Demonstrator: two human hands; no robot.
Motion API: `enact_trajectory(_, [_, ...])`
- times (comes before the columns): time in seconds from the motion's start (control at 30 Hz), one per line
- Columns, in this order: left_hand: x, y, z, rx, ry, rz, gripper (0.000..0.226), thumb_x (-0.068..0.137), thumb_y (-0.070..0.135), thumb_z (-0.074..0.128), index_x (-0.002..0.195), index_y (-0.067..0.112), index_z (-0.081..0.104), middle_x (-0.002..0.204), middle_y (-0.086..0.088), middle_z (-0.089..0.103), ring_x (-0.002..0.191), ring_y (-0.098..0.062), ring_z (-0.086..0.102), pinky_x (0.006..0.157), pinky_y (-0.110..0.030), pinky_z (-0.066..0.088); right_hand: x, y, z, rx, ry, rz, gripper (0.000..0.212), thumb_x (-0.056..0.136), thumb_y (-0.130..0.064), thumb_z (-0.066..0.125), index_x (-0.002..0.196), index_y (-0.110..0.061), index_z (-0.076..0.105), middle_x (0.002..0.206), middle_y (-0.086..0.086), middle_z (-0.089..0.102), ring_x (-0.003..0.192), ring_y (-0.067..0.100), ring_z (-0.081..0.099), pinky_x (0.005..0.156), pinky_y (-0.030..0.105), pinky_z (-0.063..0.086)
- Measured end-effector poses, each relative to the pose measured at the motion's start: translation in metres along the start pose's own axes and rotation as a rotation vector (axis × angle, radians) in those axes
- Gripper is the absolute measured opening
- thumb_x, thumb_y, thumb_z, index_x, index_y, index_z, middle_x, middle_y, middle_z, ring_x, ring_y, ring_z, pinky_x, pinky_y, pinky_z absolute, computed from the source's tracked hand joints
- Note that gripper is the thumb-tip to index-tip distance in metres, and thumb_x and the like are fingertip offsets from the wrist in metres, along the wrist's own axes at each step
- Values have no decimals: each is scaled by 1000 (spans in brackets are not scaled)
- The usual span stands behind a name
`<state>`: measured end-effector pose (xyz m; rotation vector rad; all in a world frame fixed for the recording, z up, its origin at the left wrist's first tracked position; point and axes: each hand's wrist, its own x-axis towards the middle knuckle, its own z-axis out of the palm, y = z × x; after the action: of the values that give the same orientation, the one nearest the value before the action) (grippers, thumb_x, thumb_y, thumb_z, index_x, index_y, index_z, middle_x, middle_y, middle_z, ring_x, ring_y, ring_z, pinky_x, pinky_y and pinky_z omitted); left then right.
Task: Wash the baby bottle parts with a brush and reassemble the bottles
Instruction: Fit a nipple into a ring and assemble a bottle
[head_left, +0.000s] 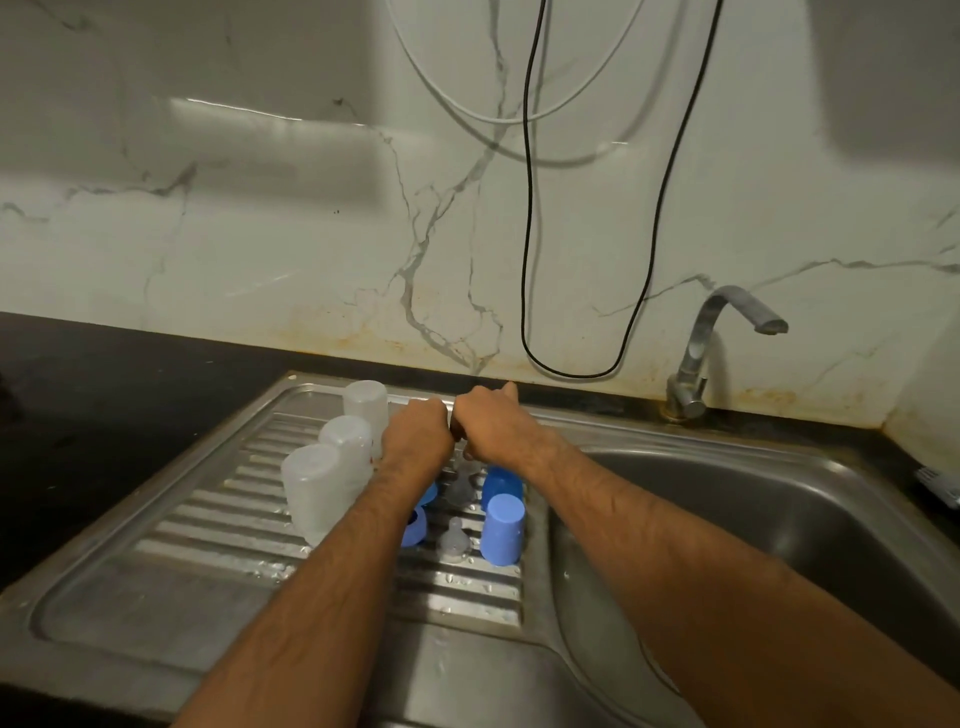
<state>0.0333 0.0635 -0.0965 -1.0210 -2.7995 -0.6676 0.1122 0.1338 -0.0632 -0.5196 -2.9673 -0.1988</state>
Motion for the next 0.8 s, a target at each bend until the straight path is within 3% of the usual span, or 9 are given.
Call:
enact_trajectory(0.1, [0,1,2,17,-35,-20,12,94,16,66,103,9,65,105,-11,68,96,-23,66,88,-34,55,-1,-2,4,-4,1,-15,25,91,-5,66,78,-22,53,74,-5,47,81,18,49,104,48,33])
enact_trajectory(0.23, [1,2,1,20,-28,-31,15,91,14,70,104,9,64,107,-11,67,94,-22,64,84,-32,52,-2,0,8,42,33,-22,12,94,-8,64,89,-18,67,89,-1,65,88,19,57,101,43,36])
enact_trajectory(0.33, [4,0,-10,-32,-4,-13,19,89,13,73,106,8,65,108,-10,66,96,-23,65,74,-28,46,-3,4,3,107,82,-1,15,94,-6,66,101,-16,75,101,3,72,97,21,62,102,42,41])
enact_trajectory(0.43, [9,0,-26,-93,53,19,28,80,20,82,103,8,71,104,-10,71,93,-24,68,71,-28,47,-9,19,-9,290,195,47,17,89,-8,73,104,-13,78,104,5,75,100,20,68,100,42,51])
enact_trajectory(0.5, [7,6,-38,-165,90,14,28,80,25,83,98,7,72,96,-9,71,88,-23,67,72,-28,48,-25,32,-25,399,266,89,16,89,-13,75,105,-12,78,103,4,75,96,16,69,97,35,54])
enact_trajectory(0.57, [2,17,-50,-267,136,25,25,80,30,84,89,9,74,83,-4,69,80,-18,66,69,-27,48,-51,52,-45,488,299,151,16,88,-15,77,103,-13,79,97,1,76,87,9,67,88,22,50])
enact_trajectory(0.67, [-10,46,-63,-408,117,72,30,78,37,85,84,9,75,77,-1,70,74,-12,65,61,-23,47,-97,95,-70,588,341,232,13,82,-15,83,94,-17,82,81,-7,75,72,-1,66,77,14,47])
enact_trajectory(0.73, [-23,73,-68,-607,4,76,31,79,36,85,91,8,76,81,-3,74,75,-13,70,66,-25,57,-130,123,-85,686,357,279,14,77,-12,86,90,-17,83,75,-9,75,70,-2,69,74,15,52])
enact_trajectory(0.8, [-42,103,-75,-957,-159,83,29,82,26,83,94,0,75,87,-11,75,80,-21,73,72,-28,62,-166,149,-100,858,392,297,17,76,-6,86,92,-11,82,79,-1,78,75,7,73,77,17,57])
